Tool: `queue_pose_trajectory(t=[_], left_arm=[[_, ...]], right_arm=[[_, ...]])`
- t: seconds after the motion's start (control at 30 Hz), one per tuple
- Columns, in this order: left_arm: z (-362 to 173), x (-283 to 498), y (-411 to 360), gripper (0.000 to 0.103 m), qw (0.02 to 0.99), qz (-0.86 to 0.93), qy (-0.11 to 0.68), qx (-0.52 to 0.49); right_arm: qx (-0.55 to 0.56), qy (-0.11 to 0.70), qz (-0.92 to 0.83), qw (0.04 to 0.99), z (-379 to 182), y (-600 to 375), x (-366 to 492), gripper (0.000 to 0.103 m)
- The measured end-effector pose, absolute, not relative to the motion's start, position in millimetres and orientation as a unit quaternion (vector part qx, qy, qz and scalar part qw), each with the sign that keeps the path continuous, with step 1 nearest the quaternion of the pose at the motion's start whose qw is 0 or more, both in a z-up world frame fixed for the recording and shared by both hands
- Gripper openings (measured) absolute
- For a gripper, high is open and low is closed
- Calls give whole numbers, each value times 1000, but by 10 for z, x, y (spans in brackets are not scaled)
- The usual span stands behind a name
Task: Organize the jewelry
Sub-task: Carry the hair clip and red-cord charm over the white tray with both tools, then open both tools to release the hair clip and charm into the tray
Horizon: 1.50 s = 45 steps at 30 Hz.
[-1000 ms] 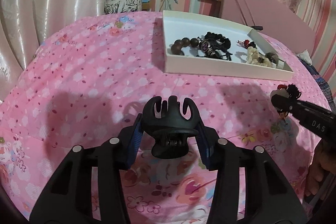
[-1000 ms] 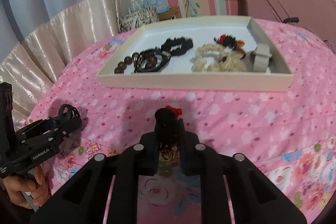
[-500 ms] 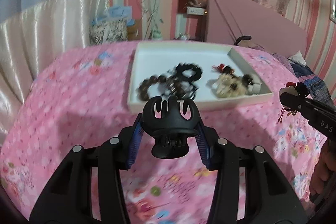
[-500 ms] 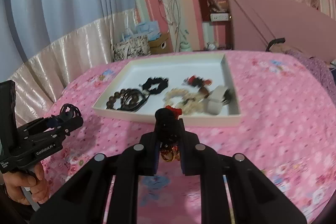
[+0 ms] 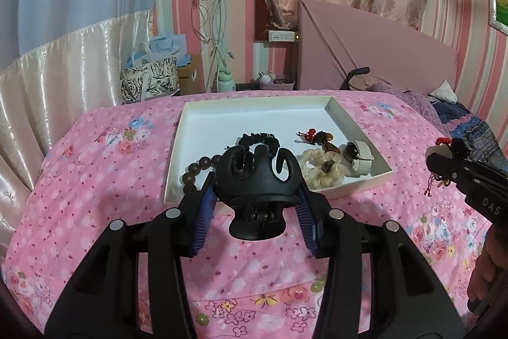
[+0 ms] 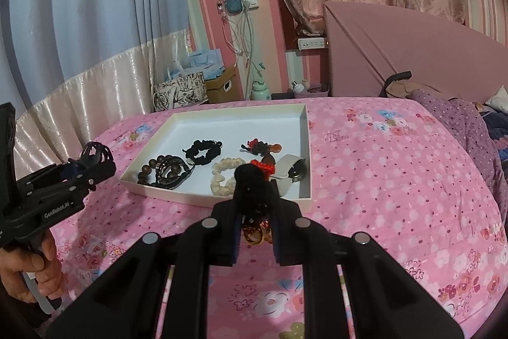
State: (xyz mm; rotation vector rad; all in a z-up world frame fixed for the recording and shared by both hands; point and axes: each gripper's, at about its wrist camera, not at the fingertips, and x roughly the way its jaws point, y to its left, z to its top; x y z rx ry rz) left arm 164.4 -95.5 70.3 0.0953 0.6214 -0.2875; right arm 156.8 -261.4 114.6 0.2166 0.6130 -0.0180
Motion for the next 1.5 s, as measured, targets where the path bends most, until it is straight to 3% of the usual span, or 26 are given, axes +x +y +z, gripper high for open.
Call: queue_pose_trajectory(t=[0.67,1.13,1.27,1.5], left_arm=[[1306,2393,-934,47,957,-110,267,20],[550,3477,-768,47,942,-59,330,9],[216,3671,-764,47,928,-63,367,7],[100,3737,-715,47,920,-72,386,14]], right_arm=[[100,273,-9,957,1515,-2846,2186,15],[101,327,0,940,1021,-2944,3165,15],[81,351,-4,933,806,-2944,3383,15],[76,391,-12,917,478,-2979,3607,15]])
